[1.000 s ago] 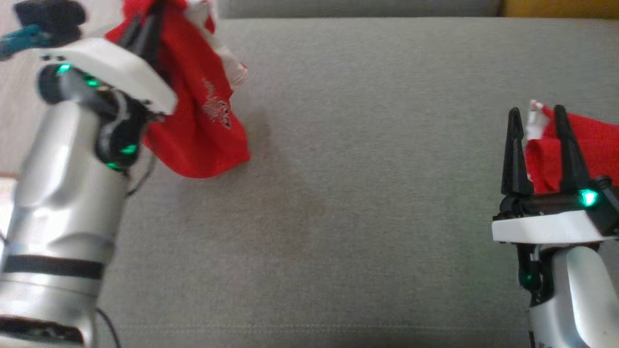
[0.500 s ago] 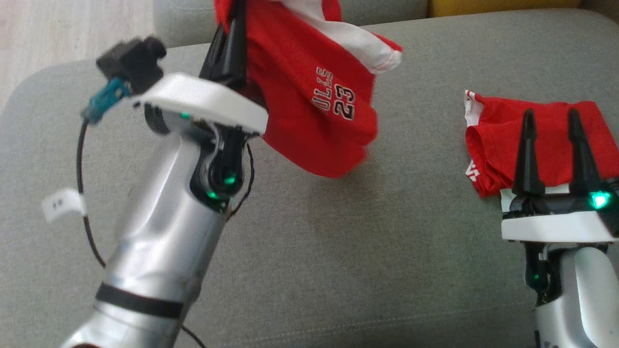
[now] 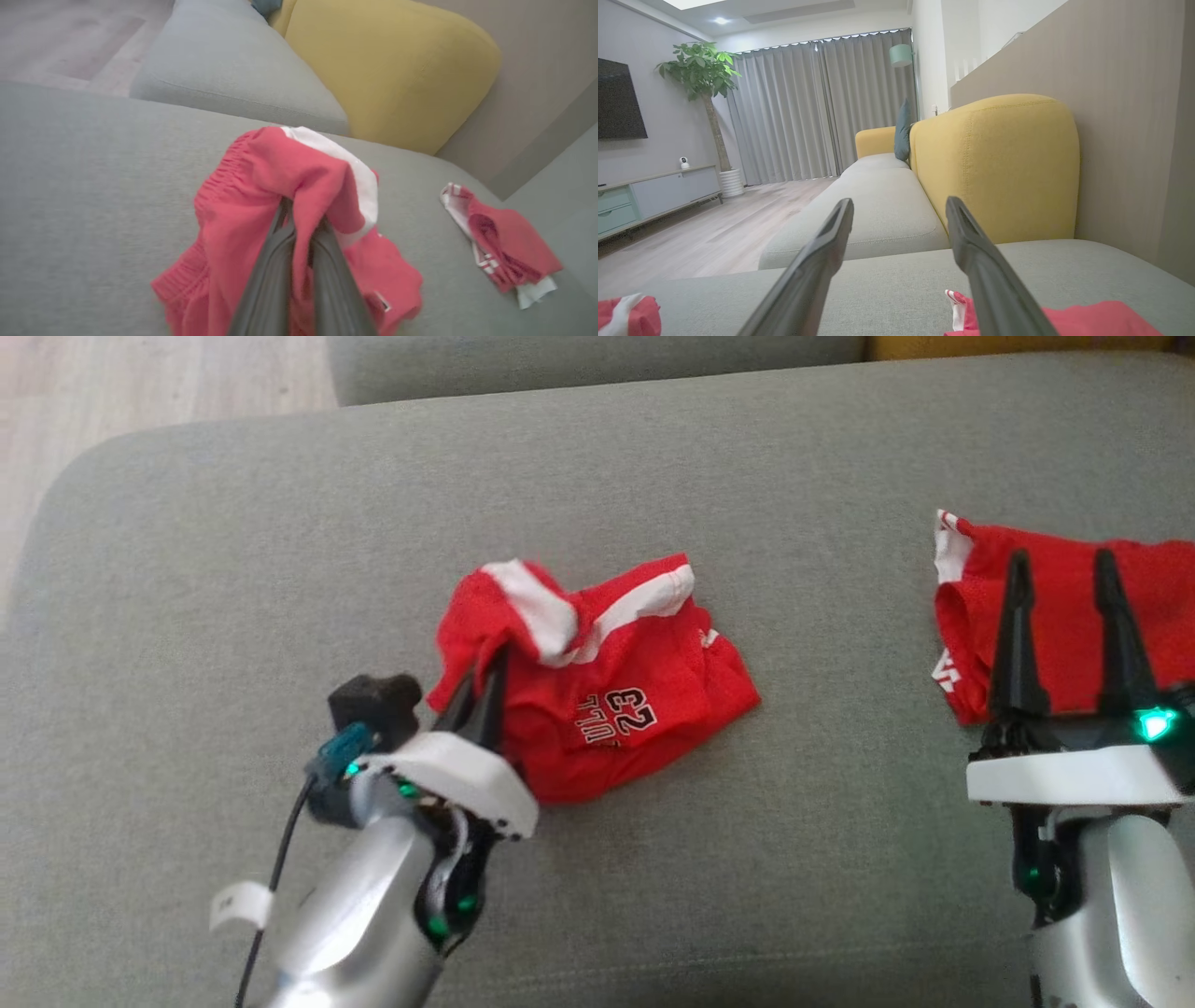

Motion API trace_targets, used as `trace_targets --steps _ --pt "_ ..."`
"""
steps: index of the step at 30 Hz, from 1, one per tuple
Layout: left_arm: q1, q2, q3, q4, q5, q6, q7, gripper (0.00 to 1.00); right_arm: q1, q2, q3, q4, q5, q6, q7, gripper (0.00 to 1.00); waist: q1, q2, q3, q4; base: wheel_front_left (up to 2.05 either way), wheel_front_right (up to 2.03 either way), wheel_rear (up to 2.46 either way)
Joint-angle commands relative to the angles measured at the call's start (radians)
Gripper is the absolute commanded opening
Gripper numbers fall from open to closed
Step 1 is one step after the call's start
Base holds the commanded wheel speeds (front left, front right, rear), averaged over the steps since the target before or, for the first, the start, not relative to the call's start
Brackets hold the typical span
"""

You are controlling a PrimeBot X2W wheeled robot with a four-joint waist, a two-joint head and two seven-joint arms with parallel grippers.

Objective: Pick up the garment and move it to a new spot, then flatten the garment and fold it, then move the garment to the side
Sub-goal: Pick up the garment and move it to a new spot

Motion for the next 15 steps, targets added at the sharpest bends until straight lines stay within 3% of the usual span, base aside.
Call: trace_targets --steps 1,10,12,15 --pt "-0.023 0.025 0.051 -0.027 0.041 -0.006 -0.012 0.00 -0.017 -0.004 0.025 -0.027 -0.008 -0.001 -0.010 1.00 0.0001 0.0000 -0.002 0.012 0.00 0.00 0.00" --pt "0.088 0.046 0.081 -0.014 0.259 0.005 -0.012 0.00 0.001 -0.004 0.030 -0.005 -0.023 -0.001 -0.010 1.00 0.0001 0.0000 -0.025 0.063 0.00 0.00 0.00" --pt "0.105 0.039 0.096 -0.009 0.278 0.014 -0.012 1.00 0.004 -0.004 0.036 0.000 -0.025 -0.001 -0.010 1.00 0.0001 0.0000 -0.032 0.070 0.00 0.00 0.00" --pt "0.129 0.026 0.127 -0.007 0.288 0.019 -0.012 1.00 0.008 -0.004 0.040 0.007 -0.027 -0.001 -0.010 1.00 0.0001 0.0000 -0.042 0.082 0.00 0.00 0.00"
